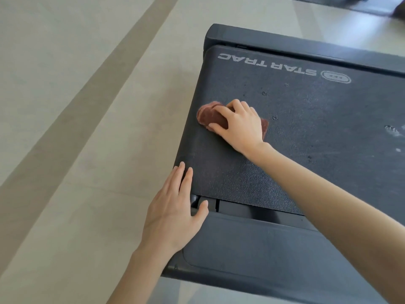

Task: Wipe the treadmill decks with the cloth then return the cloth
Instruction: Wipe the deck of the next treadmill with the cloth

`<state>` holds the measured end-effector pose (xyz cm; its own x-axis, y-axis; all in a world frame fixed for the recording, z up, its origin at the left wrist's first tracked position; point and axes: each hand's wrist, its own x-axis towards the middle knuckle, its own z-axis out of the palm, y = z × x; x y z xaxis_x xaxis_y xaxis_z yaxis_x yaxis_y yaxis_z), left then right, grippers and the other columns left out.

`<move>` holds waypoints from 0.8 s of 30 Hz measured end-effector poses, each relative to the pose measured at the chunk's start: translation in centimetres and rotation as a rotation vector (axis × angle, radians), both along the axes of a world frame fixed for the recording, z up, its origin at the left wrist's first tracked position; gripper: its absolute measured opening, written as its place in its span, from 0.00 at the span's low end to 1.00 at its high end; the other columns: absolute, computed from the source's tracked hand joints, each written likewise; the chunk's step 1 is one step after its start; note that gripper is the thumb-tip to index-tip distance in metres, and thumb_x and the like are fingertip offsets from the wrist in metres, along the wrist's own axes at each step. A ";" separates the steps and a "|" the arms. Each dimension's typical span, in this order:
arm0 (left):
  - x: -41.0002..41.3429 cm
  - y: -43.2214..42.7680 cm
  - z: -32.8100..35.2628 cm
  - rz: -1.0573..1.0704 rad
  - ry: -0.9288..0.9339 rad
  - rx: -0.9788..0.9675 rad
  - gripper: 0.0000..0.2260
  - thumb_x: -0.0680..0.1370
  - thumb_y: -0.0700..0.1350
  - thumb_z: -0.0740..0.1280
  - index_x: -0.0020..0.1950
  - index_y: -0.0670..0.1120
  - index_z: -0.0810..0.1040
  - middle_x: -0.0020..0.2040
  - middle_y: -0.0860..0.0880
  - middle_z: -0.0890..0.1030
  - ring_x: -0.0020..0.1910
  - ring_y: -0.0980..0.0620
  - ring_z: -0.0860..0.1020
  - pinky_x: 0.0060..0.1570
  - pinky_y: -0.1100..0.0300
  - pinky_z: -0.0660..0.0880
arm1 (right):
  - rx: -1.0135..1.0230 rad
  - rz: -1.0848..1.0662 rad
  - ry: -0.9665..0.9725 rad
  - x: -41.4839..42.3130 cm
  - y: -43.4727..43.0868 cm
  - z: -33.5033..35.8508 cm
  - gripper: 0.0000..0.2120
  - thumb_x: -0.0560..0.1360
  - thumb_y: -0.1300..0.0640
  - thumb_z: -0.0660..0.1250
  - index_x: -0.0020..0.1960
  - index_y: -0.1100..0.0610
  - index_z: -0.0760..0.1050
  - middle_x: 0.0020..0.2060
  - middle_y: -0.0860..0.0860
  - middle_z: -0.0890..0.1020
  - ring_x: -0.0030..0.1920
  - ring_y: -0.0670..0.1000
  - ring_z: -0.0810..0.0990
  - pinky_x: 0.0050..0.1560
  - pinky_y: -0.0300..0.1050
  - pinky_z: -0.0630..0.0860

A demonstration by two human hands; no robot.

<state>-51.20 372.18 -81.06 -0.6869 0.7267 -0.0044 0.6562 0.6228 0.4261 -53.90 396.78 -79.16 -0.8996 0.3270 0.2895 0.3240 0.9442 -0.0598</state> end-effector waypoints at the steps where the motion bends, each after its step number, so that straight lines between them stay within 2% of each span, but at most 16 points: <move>1: 0.0 0.0 0.1 0.002 0.000 -0.008 0.33 0.75 0.62 0.51 0.77 0.51 0.49 0.78 0.55 0.46 0.75 0.58 0.48 0.68 0.62 0.59 | -0.019 0.067 0.004 1.1 -1.1 0.1 0.23 0.75 0.39 0.62 0.63 0.51 0.74 0.54 0.54 0.75 0.54 0.56 0.73 0.53 0.49 0.68; 5: 0.2 0.1 0.5 -0.003 0.013 -0.036 0.33 0.75 0.62 0.50 0.77 0.49 0.51 0.78 0.53 0.48 0.76 0.56 0.49 0.69 0.61 0.59 | -0.018 0.282 0.064 4.8 -4.1 0.1 0.21 0.70 0.41 0.69 0.57 0.52 0.79 0.48 0.54 0.78 0.46 0.56 0.76 0.44 0.49 0.72; 9: 0.3 0.2 0.7 -0.009 0.049 -0.039 0.30 0.76 0.58 0.58 0.74 0.44 0.62 0.76 0.47 0.59 0.74 0.51 0.60 0.65 0.57 0.66 | -0.002 0.333 0.102 3.5 -3.0 -0.6 0.20 0.70 0.42 0.70 0.55 0.53 0.81 0.44 0.55 0.78 0.42 0.56 0.77 0.39 0.49 0.75; 13: 0.2 0.2 0.7 -0.001 0.037 -0.047 0.31 0.73 0.58 0.56 0.71 0.43 0.68 0.73 0.47 0.65 0.70 0.50 0.67 0.57 0.57 0.73 | -0.006 0.155 0.108 -1.8 -0.4 -1.0 0.22 0.71 0.40 0.66 0.58 0.52 0.78 0.47 0.55 0.76 0.47 0.57 0.75 0.45 0.50 0.71; 15: 0.1 0.2 0.7 -0.004 0.040 -0.052 0.31 0.72 0.59 0.54 0.71 0.44 0.68 0.73 0.48 0.66 0.70 0.50 0.67 0.54 0.58 0.74 | 0.016 -0.002 0.094 -4.9 1.4 -1.0 0.23 0.73 0.39 0.63 0.62 0.50 0.74 0.50 0.54 0.75 0.51 0.57 0.73 0.47 0.50 0.70; 17: 0.0 0.2 0.8 -0.002 0.053 -0.049 0.31 0.73 0.59 0.54 0.71 0.44 0.68 0.73 0.48 0.66 0.70 0.51 0.67 0.54 0.58 0.74 | 0.025 -0.066 0.074 -7.0 2.9 -0.9 0.23 0.74 0.38 0.61 0.64 0.49 0.72 0.53 0.54 0.74 0.53 0.57 0.73 0.49 0.50 0.70; 20: 0.1 0.1 1.0 -0.001 0.035 -0.047 0.30 0.74 0.58 0.56 0.73 0.46 0.64 0.75 0.51 0.61 0.73 0.53 0.62 0.59 0.59 0.71 | 0.035 -0.046 0.084 -7.5 3.7 -1.1 0.23 0.75 0.39 0.61 0.65 0.50 0.72 0.53 0.55 0.74 0.53 0.57 0.73 0.49 0.49 0.69; 24: 0.0 0.0 0.7 -0.037 0.007 -0.020 0.30 0.76 0.58 0.56 0.76 0.50 0.54 0.77 0.56 0.49 0.75 0.59 0.50 0.66 0.67 0.53 | 0.009 -0.022 0.065 -4.4 2.0 -0.5 0.22 0.76 0.41 0.61 0.64 0.52 0.72 0.52 0.55 0.74 0.53 0.57 0.72 0.51 0.49 0.68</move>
